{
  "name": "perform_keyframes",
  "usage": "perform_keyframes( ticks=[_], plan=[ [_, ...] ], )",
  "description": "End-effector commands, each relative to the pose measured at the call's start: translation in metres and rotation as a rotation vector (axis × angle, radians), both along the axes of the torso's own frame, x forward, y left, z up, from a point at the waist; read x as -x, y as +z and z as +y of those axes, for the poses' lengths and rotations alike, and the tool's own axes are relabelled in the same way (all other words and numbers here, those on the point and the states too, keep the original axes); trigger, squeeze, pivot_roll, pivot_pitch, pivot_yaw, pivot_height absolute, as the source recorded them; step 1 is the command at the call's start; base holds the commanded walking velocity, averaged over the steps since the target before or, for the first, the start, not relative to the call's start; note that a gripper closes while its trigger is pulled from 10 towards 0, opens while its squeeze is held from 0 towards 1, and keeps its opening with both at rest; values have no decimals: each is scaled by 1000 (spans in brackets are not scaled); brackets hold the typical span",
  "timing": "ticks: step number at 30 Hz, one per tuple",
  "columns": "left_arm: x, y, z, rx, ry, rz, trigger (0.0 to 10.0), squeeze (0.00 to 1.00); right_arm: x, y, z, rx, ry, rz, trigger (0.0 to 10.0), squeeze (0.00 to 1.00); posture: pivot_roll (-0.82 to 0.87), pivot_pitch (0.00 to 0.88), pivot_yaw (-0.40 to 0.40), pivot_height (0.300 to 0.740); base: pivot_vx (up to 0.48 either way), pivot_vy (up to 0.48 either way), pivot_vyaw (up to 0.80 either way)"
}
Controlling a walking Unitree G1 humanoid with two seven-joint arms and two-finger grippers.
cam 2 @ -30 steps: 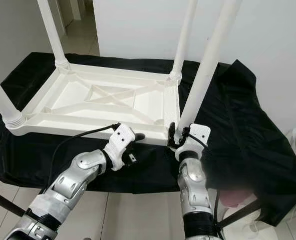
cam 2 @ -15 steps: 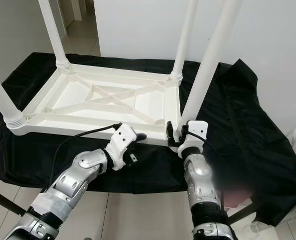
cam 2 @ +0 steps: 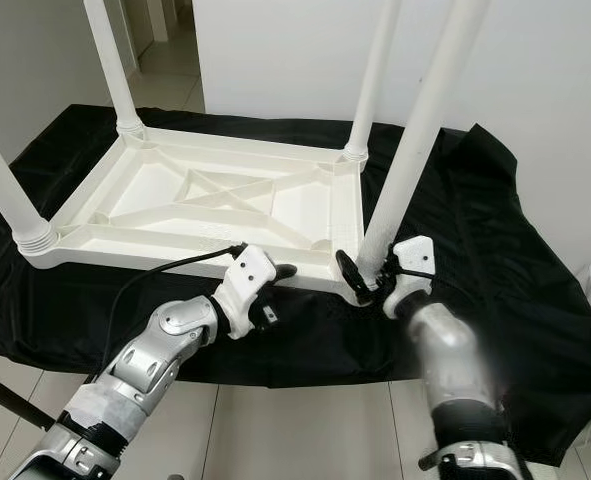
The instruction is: Building children table
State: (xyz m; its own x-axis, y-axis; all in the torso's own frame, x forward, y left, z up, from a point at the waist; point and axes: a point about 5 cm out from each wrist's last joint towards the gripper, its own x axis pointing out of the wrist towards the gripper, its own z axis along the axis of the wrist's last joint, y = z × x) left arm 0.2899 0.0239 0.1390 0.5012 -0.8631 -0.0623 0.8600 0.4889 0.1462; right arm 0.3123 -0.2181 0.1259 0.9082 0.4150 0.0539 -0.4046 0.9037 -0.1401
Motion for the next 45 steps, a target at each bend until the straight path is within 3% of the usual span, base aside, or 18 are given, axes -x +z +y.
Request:
perform_keyframes(
  ticks=[1, 8, 9, 10, 11, 12, 18, 22, 26, 27, 32, 36, 37, 38, 42, 45],
  plan=[
    [5, -3, -2, -11, -50, 13, 10000, 0, -1, 0, -4, 11, 3, 4, 0, 0, -10, 0, -47, 740, 0, 0, 0],
    [3, -1, -1, -3, -36, 6, 10000, 0, 1, -3, -10, 6, 30, 29, 0, 0, -4, 0, -54, 740, 0, 0, 0],
    [3, 2, -1, 7, -34, 0, 10000, 0, 2, -4, -8, -1, 36, 30, 1451, 0, -4, 0, -50, 740, 0, 0, 0],
    [3, 3, -1, 9, -36, -3, 10000, 0, 3, -4, -7, -8, 35, 27, 4431, 0, -4, 0, -50, 740, 0, 0, 0],
    [3, 3, -1, 9, -36, -3, 10000, 0, 3, -4, -7, -8, 35, 27, 4431, 0, -4, 0, -50, 740, 0, 0, 0],
    [3, 4, -1, 10, -37, -5, 10000, 0, 3, -4, -6, -16, 33, 25, 10000, 0, -5, 0, -47, 740, 0, 0, 0],
    [4, 4, -1, 10, -42, -4, 10000, 0, 5, -4, -2, -60, 5, 25, 10000, 0, -7, 0, -39, 740, 0, 0, 0],
    [5, 3, 0, 4, -49, 1, 10000, 0, 3, -2, 2, -71, -149, 22, 10000, 0, -17, 0, -26, 740, 0, 0, 0],
    [5, 3, 1, 0, -54, 0, 10000, 0, 3, -1, 5, -87, -197, 20, 10000, 0, -15, 0, -21, 740, 0, 0, 0],
    [4, 4, 2, -4, -56, -5, 10000, 0, 6, 0, 11, -153, -328, 25, 10000, 0, -19, 0, -12, 740, 0, 0, 0],
    [4, 4, 3, -8, -57, -10, 10000, 0, 11, -3, 17, -198, -455, 38, 10000, 0, -20, 0, -10, 740, 0, 0, 0],
    [2, 6, 3, -12, -57, -12, 10000, 0, 24, -14, 36, -244, -664, 76, 10000, 0, -16, 0, -8, 740, 0, 0, 0],
    [2, 6, 3, -12, -57, -12, 10000, 0, 24, -14, 36, -244, -664, 76, 10000, 0, -16, 0, -8, 740, 0, 0, 0],
    [2, 6, 3, -12, -58, -13, 10000, 0, 27, -14, 48, -250, -693, 77, 10000, 0, -12, 0, -8, 740, 0, 0, 0],
    [2, 6, 3, -13, -58, -13, 10000, 0, 28, -13, 57, -263, -673, 84, 10000, 0, -11, 0, -7, 740, 0, 0, 0],
    [2, 6, 4, -15, -57, -13, 10000, 0, 27, -10, 55, -267, -681, 77, 10000, 0, -10, 0, -8, 740, 0, 0, 0]
  ],
)
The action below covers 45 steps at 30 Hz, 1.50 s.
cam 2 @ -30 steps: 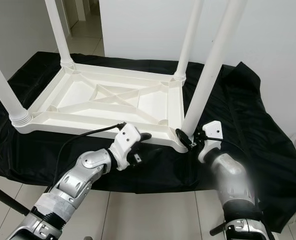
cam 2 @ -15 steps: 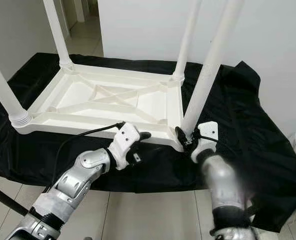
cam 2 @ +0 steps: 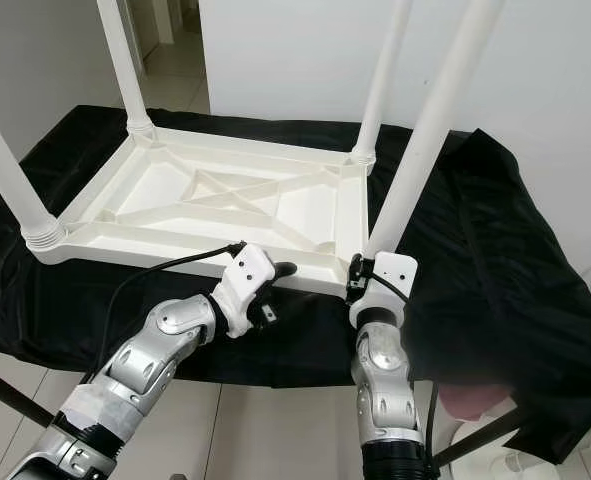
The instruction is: Building children table
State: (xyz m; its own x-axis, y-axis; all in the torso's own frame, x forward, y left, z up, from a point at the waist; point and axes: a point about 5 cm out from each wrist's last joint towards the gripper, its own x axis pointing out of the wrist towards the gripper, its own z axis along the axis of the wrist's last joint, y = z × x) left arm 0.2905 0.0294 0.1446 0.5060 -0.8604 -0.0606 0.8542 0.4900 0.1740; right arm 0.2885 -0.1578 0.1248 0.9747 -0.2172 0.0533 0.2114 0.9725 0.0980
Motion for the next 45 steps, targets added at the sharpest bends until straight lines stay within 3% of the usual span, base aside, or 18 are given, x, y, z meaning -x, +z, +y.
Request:
perform_keyframes(
  ticks=[1, 4, 5, 6, 7, 15, 16, 17, 18, 22, 25, 29, 31, 36, 37, 38, 39, 45],
  plan=[
    [2, 0, -2, -3, -60, 12, 10000, 0, 3, -8, -5, -40, -44, 46, 10000, 0, -10, 0, -8, 740, 0, 0, 0],
    [2, 1, -1, -2, -59, 12, 10000, 0, 3, -7, -7, -41, -48, 36, 10000, 0, -10, 0, -8, 740, 0, 0, 0],
    [1, 1, -1, -2, -58, 12, 10000, 0, 3, -7, -7, -41, -48, 34, 10000, 55, -10, 0, -8, 740, 0, 0, 0],
    [1, 0, -1, -3, -57, 11, 10000, 0, 4, -8, -7, -46, -46, 35, 10000, 882, -10, 0, -9, 740, 0, 0, 0],
    [1, 0, 0, -4, -57, 11, 10000, 0, 4, -7, -7, -54, -25, 21, 10000, 1000, -10, 0, -11, 740, 0, 0, 0],
    [2, -1, 2, -15, -57, 8, 10000, 0, 3, -1, -12, -28, 31, -24, 10000, 1000, -10, 0, -16, 740, 0, 0, 0],
    [2, -1, 3, -17, -56, 7, 10000, 0, 2, -2, -14, -20, 63, -25, 10000, 769, -10, 0, -16, 740, 0, 0, 0],
    [2, -1, 3, -17, -56, 7, 10000, 0, 2, -2, -14, -20, 63, -25, 10000, 769, -10, 0, -16, 740, 0, 0, 0],
    [2, -1, 3, -19, -54, 6, 10000, 0, 0, -1, -17, -8, 96, -33, 10000, 0, -10, 0, -19, 740, 0, 0, 0],
    [2, -1, 3, -19, -53, 5, 10000, 0, -4, -2, -20, 23, 190, -37, 10000, 0, -13, 0, -21, 740, 0, 0, 0],
    [3, -2, 1, -22, -58, 7, 10000, 0, -12, -1, -26, 79, 336, -35, 10000, 0, -11, 0, -25, 740, 0, 0, 0],
    [3, -2, 0, -23, -64, 10, 10000, 0, -15, -1, -30, 106, 403, -33, 10000, 0, -10, 0, -25, 740, 0, 0, 0],
    [3, -3, 0, -25, -68, 11, 10000, 0, -21, 3, -37, 183, 490, -36, 10000, 0, -11, 0, -20, 740, 0, 0, 0],
    [3, -2, 0, -27, -72, 9, 10000, 0, -26, 7, -40, 203, 559, -36, 10000, 0, -13, 0, -15, 740, 0, 0, 0],
    [3, -2, -1, -27, -73, 9, 10000, 0, -28, 7, -42, 224, 572, -32, 9059, 0, -12, 0, -16, 740, 0, 0, 0],
    [3, -2, -1, -27, -73, 6, 10000, 0, -30, 6, -43, 225, 583, -27, 3176, 0, -13, 0, -15, 740, 0, 0, 0],
    [3, -1, -1, -27, -73, 5, 10000, 0, -31, 6, -44, 227, 595, -21, 0, 0, -12, 0, -16, 740, 0, 0, 0],
    [3, -1, 0, -24, -71, 6, 10000, 0, -31, 2, -44, 218, 634, -16, 0, 0, -11, 0, -22, 740, 0, 0, 0]
  ],
)
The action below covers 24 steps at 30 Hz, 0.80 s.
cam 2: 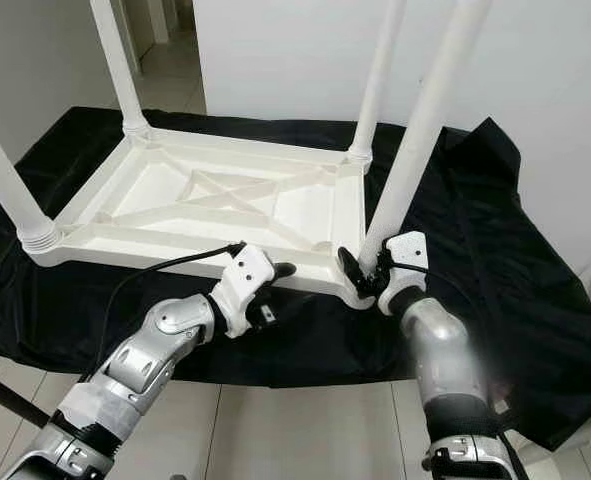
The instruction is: Building children table
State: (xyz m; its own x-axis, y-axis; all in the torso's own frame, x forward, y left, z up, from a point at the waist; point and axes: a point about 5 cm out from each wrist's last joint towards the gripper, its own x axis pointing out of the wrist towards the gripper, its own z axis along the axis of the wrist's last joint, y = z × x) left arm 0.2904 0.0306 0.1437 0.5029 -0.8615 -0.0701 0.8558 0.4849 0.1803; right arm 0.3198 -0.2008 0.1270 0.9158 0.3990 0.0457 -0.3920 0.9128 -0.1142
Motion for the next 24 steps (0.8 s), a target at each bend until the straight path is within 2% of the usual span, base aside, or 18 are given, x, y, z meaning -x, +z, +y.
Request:
perform_keyframes(
  ticks=[1, 6, 7, 11, 14, 17, 21, 22, 24],
  plan=[
    [3, 0, -2, -12, -66, 8, 10000, 0, 1, -2, -1, -1, 25, 0, 0, 0, -10, 0, -24, 740, 0, 0, 0],
    [4, -1, -2, -12, -65, 11, 10000, 0, 2, -5, -1, -21, 26, 6, 0, 0, -9, 0, -26, 740, 0, 0, 0],
    [5, -2, -2, -11, -64, 13, 10000, 0, 2, -6, -1, -48, -8, 10, 10000, 0, -11, 0, -27, 740, 0, 0, 0],
    [5, -2, -1, -10, -63, 14, 10000, 0, 3, -7, 1, -78, -36, 10, 10000, 0, -11, 0, -28, 740, 0, 0, 0],
    [6, -2, -1, -11, -64, 15, 10000, 0, 4, -6, 5, -117, -126, 10, 10000, 0, -15, 0, -28, 740, 0, 0, 0],
    [6, -3, -2, -11, -66, 16, 10000, 0, 4, -5, 7, -124, -159, 12, 10000, 0, -15, 0, -29, 740, 0, 0, 0],
    [9, -5, -2, -16, -75, 21, 10000, 0, 10, -7, 16, -208, -367, 39, 10000, 0, -12, 0, -38, 740, 0, 0, 0],
    [9, -5, -2, -16, -75, 21, 10000, 0, 10, -7, 16, -208, -367, 39, 10000, 0, -12, 0, -38, 740, 0, 0, 0],
    [10, -6, -1, -20, -74, 23, 10000, 0, 15, -9, 18, -239, -458, 55, 10000, 0, -10, 0, -42, 740, 0, 0, 0]
  ],
)
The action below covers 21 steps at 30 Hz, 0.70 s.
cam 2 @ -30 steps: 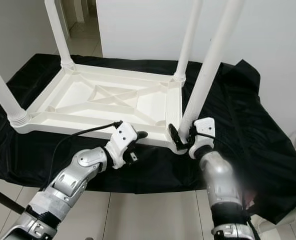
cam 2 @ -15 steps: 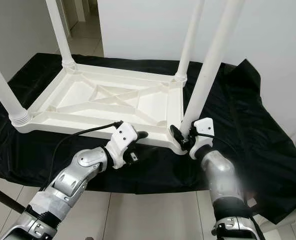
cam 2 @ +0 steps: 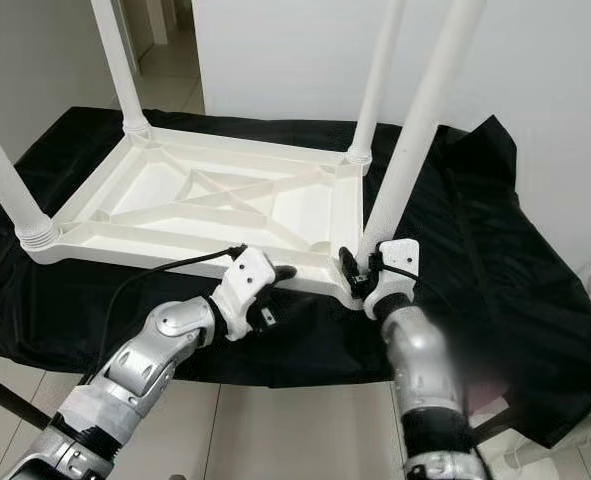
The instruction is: Building children table
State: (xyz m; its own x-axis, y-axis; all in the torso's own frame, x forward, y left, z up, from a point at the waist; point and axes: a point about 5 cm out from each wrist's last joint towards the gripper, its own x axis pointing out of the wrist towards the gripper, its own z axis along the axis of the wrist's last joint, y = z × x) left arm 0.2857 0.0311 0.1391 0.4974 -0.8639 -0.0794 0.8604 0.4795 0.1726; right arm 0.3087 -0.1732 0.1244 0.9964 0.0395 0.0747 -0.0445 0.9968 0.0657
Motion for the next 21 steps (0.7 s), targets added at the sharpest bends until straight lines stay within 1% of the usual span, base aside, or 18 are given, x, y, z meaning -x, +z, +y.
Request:
perform_keyframes(
  ticks=[1, 2, 3, 4, 6, 7, 8, 9, 11, 17, 20, 21],
  plan=[
    [5, -1, 0, -16, -66, 12, 10000, 0, 7, -9, -8, -76, -146, 52, 10000, 0, -8, 0, -44, 740, 0, 0, 0],
    [5, -1, 0, -16, -66, 12, 10000, 0, 7, -9, -8, -76, -146, 52, 10000, 0, -8, 0, -44, 740, 0, 0, 0],
    [5, -2, 0, -16, -64, 13, 10000, 0, 12, -11, -7, -78, -221, 60, 10000, 0, -5, 0, -46, 740, 0, 0, 0],
    [5, -2, 0, -16, -64, 13, 10000, 0, 12, -11, -7, -78, -221, 60, 10000, 0, -5, 0, -46, 740, 0, 0, 0],
    [6, -2, 1, -17, -61, 14, 10000, 0, 23, -16, 2, -106, -329, 71, 10000, 0, 2, 0, -49, 740, 0, 0, 0],
    [6, -2, 1, -17, -61, 14, 10000, 0, 23, -16, 2, -106, -329, 71, 10000, 0, 2, 0, -49, 740, 0, 0, 0],
    [6, -2, 2, -18, -61, 15, 10000, 0, 24, -16, 15, -115, -288, 67, 10000, 0, 3, 0, -46, 740, 0, 0, 0],
    [6, -2, 2, -18, -61, 15, 10000, 0, 24, -16, 15, -115, -288, 67, 10000, 0, 3, 0, -46, 740, 0, 0, 0],
    [7, -3, 2, -18, -63, 16, 10000, 0, 24, -13, 20, -119, -256, 62, 10000, 0, 3, 0, -46, 740, 0, 0, 0],
    [7, -3, 2, -29, -71, 11, 10000, 0, 27, -13, 18, -85, -257, 46, 10000, 0, 2, 0, -42, 740, 0, 0, 0],
    [7, -3, 2, -31, -71, 10, 10000, 0, 27, -13, 18, -86, -239, 34, 10000, 0, 2, 0, -40, 740, 0, 0, 0],
    [7, -3, 3, -32, -70, 10, 10000, 0, 27, -11, 18, -95, -214, 11, 10000, 1000, 2, 0, -40, 740, 0, 0, 0]
  ],
)
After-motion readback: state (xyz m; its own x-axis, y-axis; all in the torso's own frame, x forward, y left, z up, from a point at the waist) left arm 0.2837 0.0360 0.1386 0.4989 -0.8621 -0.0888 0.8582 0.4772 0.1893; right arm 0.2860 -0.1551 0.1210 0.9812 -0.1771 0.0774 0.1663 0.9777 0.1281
